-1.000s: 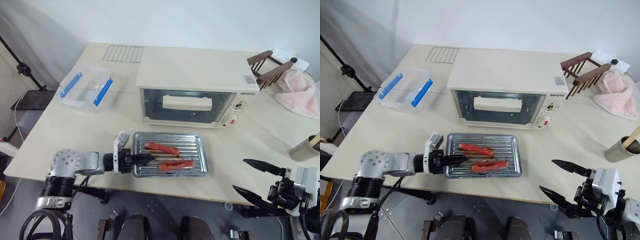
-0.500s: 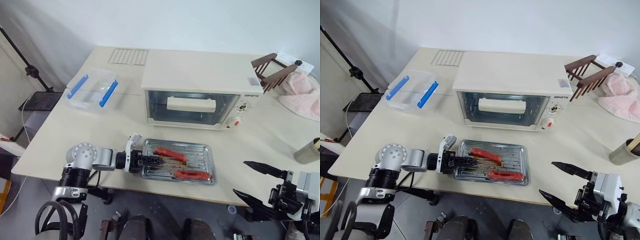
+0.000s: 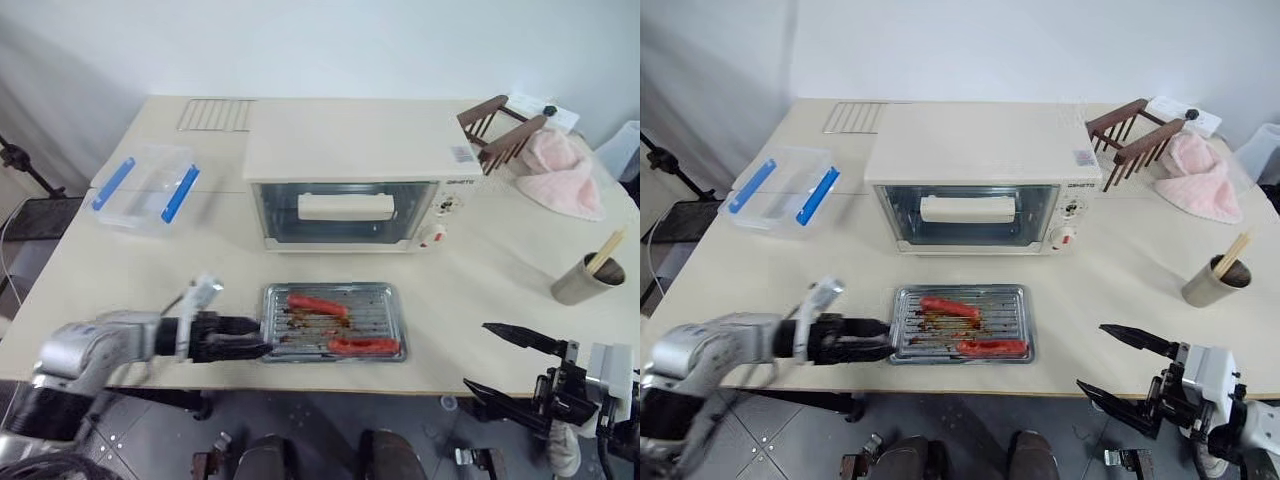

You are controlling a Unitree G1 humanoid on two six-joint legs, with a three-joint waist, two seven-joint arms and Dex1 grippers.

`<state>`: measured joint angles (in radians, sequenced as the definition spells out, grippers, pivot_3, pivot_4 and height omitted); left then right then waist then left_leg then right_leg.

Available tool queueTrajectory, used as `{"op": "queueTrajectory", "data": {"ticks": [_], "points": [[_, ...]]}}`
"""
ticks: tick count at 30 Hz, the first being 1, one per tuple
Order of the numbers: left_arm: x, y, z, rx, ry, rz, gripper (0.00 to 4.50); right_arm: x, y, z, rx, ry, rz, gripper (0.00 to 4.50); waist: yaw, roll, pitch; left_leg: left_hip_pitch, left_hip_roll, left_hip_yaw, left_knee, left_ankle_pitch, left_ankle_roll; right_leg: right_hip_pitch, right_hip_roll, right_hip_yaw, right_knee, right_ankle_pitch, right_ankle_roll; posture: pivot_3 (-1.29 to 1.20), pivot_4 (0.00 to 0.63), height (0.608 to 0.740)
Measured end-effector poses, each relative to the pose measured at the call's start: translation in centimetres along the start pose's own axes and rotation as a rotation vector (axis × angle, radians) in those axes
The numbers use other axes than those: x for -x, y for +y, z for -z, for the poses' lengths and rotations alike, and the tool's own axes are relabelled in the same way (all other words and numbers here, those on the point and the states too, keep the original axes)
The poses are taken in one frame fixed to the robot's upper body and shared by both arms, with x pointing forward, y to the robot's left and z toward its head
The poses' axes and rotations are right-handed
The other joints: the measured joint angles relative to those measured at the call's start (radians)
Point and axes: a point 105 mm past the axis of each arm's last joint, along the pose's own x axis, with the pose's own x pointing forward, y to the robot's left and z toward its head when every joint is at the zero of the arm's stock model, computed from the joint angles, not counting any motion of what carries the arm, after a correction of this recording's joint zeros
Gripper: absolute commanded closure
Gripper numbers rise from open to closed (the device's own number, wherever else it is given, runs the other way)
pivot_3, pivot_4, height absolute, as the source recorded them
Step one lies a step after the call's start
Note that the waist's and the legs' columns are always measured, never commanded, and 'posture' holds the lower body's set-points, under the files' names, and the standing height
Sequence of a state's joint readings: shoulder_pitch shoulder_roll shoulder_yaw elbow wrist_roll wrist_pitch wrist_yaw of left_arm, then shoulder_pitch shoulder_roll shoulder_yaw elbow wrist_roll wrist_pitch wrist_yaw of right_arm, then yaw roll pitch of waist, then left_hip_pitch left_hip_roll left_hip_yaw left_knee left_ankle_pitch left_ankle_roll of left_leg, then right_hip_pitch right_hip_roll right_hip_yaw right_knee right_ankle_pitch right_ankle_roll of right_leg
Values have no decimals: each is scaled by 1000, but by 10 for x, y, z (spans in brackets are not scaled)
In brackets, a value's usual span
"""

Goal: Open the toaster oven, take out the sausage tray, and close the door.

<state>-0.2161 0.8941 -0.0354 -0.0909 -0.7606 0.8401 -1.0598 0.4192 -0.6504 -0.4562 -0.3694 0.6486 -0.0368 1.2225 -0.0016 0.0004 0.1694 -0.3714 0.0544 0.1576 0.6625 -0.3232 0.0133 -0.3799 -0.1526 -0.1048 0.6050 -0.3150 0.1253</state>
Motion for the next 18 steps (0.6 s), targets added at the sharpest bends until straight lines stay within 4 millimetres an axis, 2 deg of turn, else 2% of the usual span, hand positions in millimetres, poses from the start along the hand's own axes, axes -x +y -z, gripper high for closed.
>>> {"op": "queueTrajectory", "data": {"ticks": [4, 9, 12, 18], "points": [[30, 3, -5, -228, -76, 20, 25, -7, -7, -2, -6, 3, -41, 0, 5, -1, 1, -6, 4, 0, 0, 1, 1, -8, 2, 0, 3, -3, -5, 0, 150, 740], [58, 7, -24, -507, -172, -125, 25, -14, -19, -6, 12, -18, -51, 0, 3, -2, 2, -12, 5, 2, 2, 1, 4, -15, 4, -4, 8, -2, -4, 0, 150, 740], [69, 6, -17, -558, -198, -215, 25, -20, -21, -9, 19, -32, -71, 0, -1, -2, 2, -12, 6, 7, 3, -1, 6, -16, 3, -8, 11, -2, -3, 0, 150, 740], [77, -10, 1, -559, -212, -278, 25, -30, -31, -18, 46, -39, -100, 0, -1, -9, 6, -12, 9, 11, 5, -1, 7, -17, 3, -10, 10, -2, -3, 0, 150, 740]]}}
